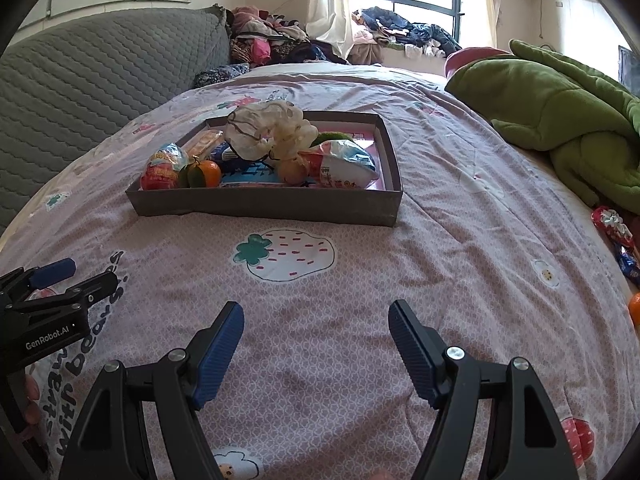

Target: Organize objects

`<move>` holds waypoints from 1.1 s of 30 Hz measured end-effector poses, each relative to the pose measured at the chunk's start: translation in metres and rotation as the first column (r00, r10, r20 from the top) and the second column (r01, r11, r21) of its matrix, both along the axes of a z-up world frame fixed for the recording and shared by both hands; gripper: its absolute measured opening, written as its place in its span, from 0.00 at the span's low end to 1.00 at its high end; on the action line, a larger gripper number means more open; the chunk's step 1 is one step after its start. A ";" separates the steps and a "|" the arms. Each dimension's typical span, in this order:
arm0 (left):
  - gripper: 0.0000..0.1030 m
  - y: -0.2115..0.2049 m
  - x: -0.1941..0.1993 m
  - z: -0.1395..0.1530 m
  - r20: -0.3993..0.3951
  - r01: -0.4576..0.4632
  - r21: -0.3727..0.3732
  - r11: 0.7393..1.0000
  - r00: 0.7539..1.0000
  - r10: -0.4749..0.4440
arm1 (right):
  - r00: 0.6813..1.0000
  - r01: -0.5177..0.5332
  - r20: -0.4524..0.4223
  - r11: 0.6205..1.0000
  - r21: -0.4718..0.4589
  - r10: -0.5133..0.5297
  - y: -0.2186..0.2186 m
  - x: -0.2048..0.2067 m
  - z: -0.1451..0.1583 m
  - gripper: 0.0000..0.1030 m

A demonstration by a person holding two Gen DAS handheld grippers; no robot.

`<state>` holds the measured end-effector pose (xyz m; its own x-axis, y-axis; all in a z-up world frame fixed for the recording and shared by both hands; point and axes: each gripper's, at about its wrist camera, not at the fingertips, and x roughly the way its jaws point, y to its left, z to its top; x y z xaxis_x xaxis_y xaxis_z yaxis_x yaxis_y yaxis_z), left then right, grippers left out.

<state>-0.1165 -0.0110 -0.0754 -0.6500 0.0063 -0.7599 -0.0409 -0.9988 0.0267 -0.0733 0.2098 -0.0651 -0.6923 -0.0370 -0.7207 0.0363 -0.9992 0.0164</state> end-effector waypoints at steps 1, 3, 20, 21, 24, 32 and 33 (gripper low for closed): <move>0.72 0.000 0.000 0.000 0.000 -0.001 -0.002 1.000 1.000 0.001 | 1.000 -0.002 0.001 1.000 -0.001 0.002 0.000 0.000 0.000 0.72; 0.73 0.000 -0.001 0.000 0.001 -0.001 -0.005 1.000 1.000 0.001 | 1.000 -0.001 0.004 1.000 -0.003 0.001 0.000 0.001 -0.001 0.72; 0.73 0.003 -0.002 -0.004 0.002 0.009 -0.018 1.000 1.000 -0.009 | 1.000 -0.009 0.025 1.000 -0.003 0.010 0.000 -0.001 -0.006 0.72; 0.73 0.003 -0.002 -0.004 0.002 0.011 -0.019 1.000 1.000 -0.011 | 1.000 -0.009 0.026 1.000 -0.001 0.009 -0.001 -0.001 -0.006 0.72; 0.73 0.004 -0.001 -0.004 -0.002 0.018 -0.024 1.000 1.000 -0.018 | 1.000 -0.003 0.028 1.000 0.005 0.003 0.000 -0.001 -0.007 0.72; 0.73 0.003 -0.001 -0.006 -0.001 0.028 -0.015 1.000 1.000 -0.028 | 0.999 0.001 0.045 1.000 0.007 -0.002 0.001 -0.002 -0.011 0.72; 0.73 0.003 -0.001 -0.006 -0.003 0.032 -0.013 0.999 0.999 -0.032 | 0.999 0.002 0.047 1.000 0.007 -0.002 0.001 -0.002 -0.011 0.72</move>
